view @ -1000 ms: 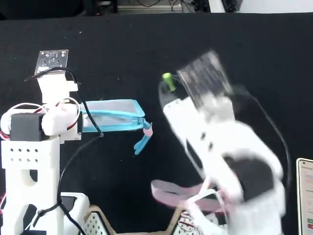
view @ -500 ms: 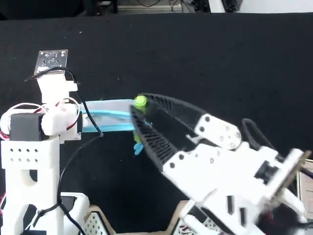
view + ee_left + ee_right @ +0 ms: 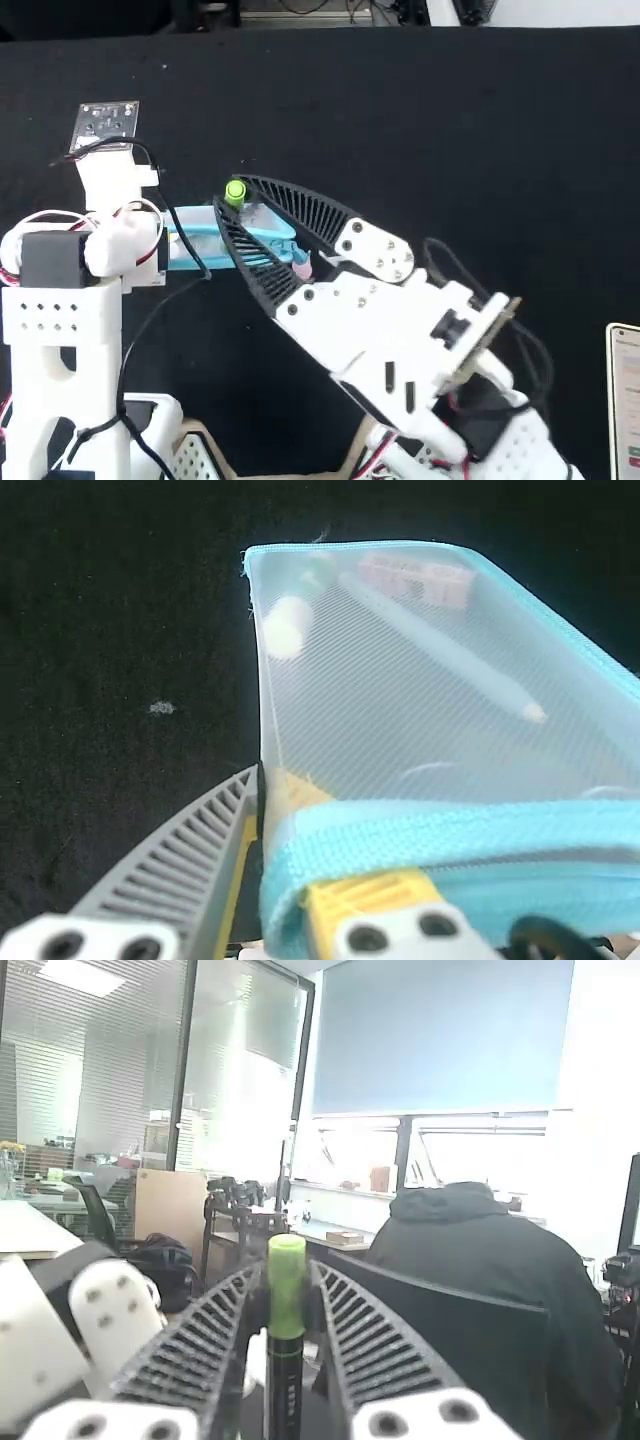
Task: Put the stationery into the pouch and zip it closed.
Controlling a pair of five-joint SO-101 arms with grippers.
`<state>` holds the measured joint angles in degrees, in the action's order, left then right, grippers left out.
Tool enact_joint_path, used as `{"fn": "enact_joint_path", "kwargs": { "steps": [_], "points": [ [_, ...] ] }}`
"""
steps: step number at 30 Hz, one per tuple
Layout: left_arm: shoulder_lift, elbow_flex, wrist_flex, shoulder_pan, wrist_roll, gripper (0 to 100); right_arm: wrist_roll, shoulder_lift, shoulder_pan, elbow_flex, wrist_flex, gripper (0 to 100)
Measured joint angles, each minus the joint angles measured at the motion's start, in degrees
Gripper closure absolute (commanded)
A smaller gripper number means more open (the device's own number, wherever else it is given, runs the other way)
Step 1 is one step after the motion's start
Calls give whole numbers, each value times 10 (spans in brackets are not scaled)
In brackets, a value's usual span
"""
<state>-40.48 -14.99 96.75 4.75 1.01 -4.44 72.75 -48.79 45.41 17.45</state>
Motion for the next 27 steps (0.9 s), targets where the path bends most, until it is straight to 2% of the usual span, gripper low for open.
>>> {"fn": "enact_joint_path", "kwargs": {
  "steps": [11,19,24,27],
  "points": [
    [-4,-5,0,0,0,970,-2,-5,-1,191,-121,987],
    [-4,-5,0,0,0,970,-2,14,17,273,-126,972],
    [-4,-5,0,0,0,970,-2,59,19,264,-6,852],
    [-4,-5,0,0,0,970,-1,72,20,222,98,851]
  ]
}}
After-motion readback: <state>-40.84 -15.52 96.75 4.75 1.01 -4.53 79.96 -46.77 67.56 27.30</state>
